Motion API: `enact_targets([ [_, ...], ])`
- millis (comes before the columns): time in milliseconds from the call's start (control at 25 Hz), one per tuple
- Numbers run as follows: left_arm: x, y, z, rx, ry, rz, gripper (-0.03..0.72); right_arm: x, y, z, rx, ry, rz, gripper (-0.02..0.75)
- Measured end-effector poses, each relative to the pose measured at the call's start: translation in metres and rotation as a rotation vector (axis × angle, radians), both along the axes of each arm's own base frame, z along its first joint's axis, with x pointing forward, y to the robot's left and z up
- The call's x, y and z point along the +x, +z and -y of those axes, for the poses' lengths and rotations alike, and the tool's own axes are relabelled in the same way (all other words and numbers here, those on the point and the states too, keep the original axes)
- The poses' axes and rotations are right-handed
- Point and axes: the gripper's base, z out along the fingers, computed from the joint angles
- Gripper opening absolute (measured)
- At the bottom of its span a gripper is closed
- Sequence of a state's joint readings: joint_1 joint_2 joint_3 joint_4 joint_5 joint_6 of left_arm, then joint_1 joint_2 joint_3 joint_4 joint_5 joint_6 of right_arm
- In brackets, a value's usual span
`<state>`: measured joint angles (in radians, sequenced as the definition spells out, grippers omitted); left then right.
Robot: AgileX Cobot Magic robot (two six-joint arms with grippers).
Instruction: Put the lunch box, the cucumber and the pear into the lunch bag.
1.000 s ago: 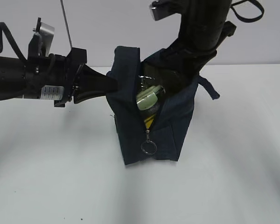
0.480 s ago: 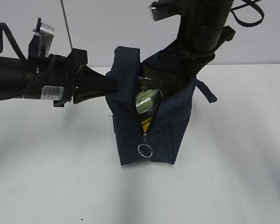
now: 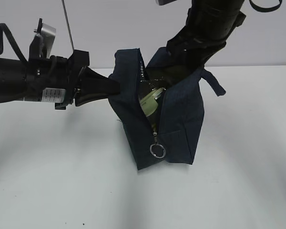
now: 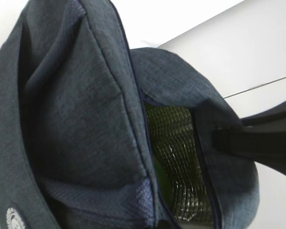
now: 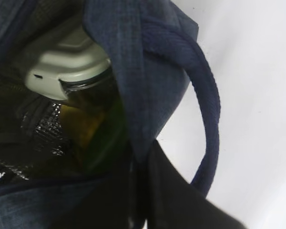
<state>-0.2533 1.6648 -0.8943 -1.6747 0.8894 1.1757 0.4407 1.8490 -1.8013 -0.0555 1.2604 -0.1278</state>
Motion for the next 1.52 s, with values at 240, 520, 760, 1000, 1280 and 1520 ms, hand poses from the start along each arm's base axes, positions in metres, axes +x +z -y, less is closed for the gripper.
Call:
enact_targets([
  [240,0.0,0.0,0.0,0.0,-0.004,0.0,-0.015,-0.003,0.0,-0.007,0.073,0.011,-0.035,0.006],
  [520,-0.001,0.001,0.001,-0.01,-0.018,0.0,-0.015,-0.002,-0.004,-0.01,0.088,0.028,-0.052,0.148],
  [760,-0.003,0.002,0.002,-0.022,-0.038,-0.001,-0.015,-0.002,-0.003,-0.011,0.094,0.045,-0.045,0.577],
  [1000,-0.003,0.002,0.002,-0.022,-0.038,-0.001,-0.015,-0.005,0.006,-0.005,0.076,0.029,-0.008,0.568],
  [1280,-0.003,0.002,0.002,-0.022,-0.038,-0.001,-0.015,-0.038,0.055,0.02,0.06,-0.047,0.136,0.498],
  [1520,-0.003,0.002,0.002,-0.019,-0.042,0.0,-0.015,-0.097,0.071,0.043,0.124,-0.043,0.135,0.492],
])
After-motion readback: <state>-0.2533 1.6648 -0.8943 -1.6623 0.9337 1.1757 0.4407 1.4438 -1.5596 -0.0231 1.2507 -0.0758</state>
